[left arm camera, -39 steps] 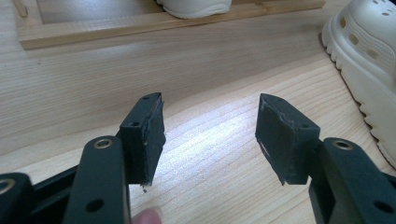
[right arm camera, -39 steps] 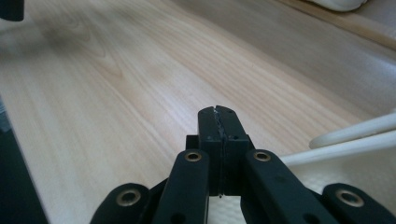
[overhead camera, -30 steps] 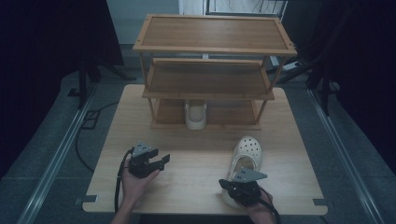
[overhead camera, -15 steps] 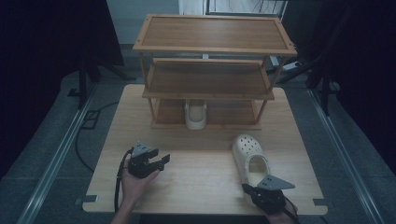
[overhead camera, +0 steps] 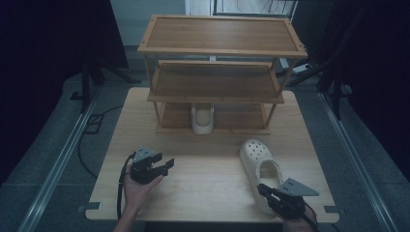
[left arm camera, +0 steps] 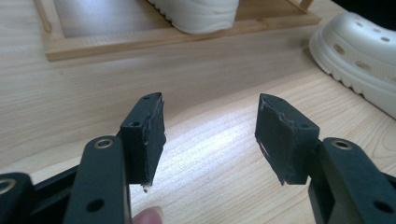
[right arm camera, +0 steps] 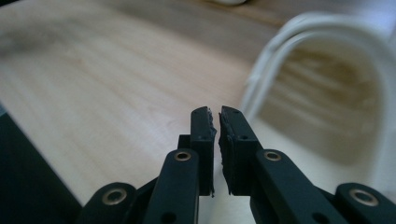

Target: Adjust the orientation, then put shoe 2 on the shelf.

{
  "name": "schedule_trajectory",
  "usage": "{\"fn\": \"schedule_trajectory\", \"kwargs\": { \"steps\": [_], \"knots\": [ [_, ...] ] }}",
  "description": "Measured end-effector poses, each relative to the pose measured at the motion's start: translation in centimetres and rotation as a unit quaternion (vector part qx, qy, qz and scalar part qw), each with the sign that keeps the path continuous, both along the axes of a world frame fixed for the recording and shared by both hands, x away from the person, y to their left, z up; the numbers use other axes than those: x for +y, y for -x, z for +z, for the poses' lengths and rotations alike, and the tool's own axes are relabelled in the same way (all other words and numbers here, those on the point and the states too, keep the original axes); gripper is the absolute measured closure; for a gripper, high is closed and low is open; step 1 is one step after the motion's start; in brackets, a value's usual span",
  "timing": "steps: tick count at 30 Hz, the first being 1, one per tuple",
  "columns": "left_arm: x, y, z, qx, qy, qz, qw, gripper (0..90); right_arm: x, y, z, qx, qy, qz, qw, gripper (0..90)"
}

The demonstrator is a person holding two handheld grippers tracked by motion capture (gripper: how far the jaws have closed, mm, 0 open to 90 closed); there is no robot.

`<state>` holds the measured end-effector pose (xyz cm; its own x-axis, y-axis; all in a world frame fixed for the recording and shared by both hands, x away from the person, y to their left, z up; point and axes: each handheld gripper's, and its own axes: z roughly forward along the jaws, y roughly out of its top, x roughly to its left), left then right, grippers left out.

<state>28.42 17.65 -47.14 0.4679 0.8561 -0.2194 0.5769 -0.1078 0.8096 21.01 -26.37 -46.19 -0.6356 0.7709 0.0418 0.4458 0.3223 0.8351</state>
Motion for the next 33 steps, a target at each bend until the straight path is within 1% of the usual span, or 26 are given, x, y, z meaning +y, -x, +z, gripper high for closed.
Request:
{"fn": "schedule_trajectory", "kwargs": {
  "steps": [2, 4, 5, 7, 10, 12, 13, 14, 15, 17, 19, 20, 24, 28, 33],
  "knots": [
    [0.2, 0.1, 0.3, -0.003, 0.002, 0.004, 1.0000, 42.9, -0.6, -0.1, 0.6, -0.006, -0.007, -0.010, 0.9999, 82.2],
    [0.4, 0.3, 0.5, -0.011, 0.005, 0.013, 0.9998, 43.4, -1.2, -0.2, 1.1, -0.011, -0.010, -0.022, 0.9996, 78.5],
    [0.5, 0.4, 0.6, -0.013, 0.007, 0.014, 0.9998, 43.7, -1.4, -0.3, 1.3, -0.014, -0.010, -0.027, 0.9995, 76.8],
    [0.7, 0.5, 0.8, -0.014, 0.010, 0.017, 0.9997, 43.7, -1.6, -0.7, 1.6, -0.012, -0.005, -0.032, 0.9994, 74.1],
    [0.7, 0.5, 0.8, -0.013, 0.012, 0.013, 0.9998, 43.7, -2.1, -1.7, 2.2, -0.003, -0.005, -0.043, 0.9990, 70.4],
    [0.6, 0.6, 0.8, -0.012, 0.011, 0.010, 0.9998, 43.6, -2.4, -2.4, 2.6, -0.007, -0.013, -0.055, 0.9984, 68.8],
    [0.6, 0.6, 0.8, -0.011, 0.011, 0.009, 0.9998, 43.5, -2.5, -2.8, 2.9, -0.009, -0.023, -0.060, 0.9979, 67.6],
    [0.6, 0.6, 0.8, -0.010, 0.012, 0.007, 0.9999, 43.5, -2.5, -3.0, 3.0, -0.010, -0.025, -0.063, 0.9976, 66.7],
    [0.6, 0.6, 0.8, -0.010, 0.012, 0.006, 0.9999, 43.5, -2.4, -3.3, 3.1, -0.016, -0.022, -0.069, 0.9972, 66.1],
    [0.5, 0.7, 0.9, -0.012, 0.010, 0.004, 0.9999, 43.4, -2.5, -3.8, 3.1, -0.017, -0.018, -0.079, 0.9966, 64.4],
    [0.5, 0.7, 1.0, -0.013, 0.010, 0.004, 0.9999, 43.4, -2.6, -3.9, 3.0, -0.018, -0.019, -0.081, 0.9964, 64.2],
    [0.6, 0.7, 1.0, -0.013, 0.011, 0.005, 0.9998, 43.4, -3.0, -3.9, 2.6, -0.015, -0.021, -0.088, 0.9958, 64.0],
    [0.5, 0.6, 0.8, -0.010, 0.008, 0.007, 0.9999, 43.4, -3.7, -3.9, 1.9, -0.008, -0.017, -0.097, 0.9951, 63.8],
    [0.3, 0.6, 0.7, -0.009, 0.006, 0.003, 0.9999, 43.3, -4.2, -4.1, 1.5, -0.001, -0.016, -0.106, 0.9942, 63.4],
    [0.1, 0.6, 0.7, -0.009, 0.006, -0.003, 0.9999, 43.3, -4.3, -4.4, 1.2, 0.004, -0.008, -0.115, 0.9933, 62.8]
  ]
}}
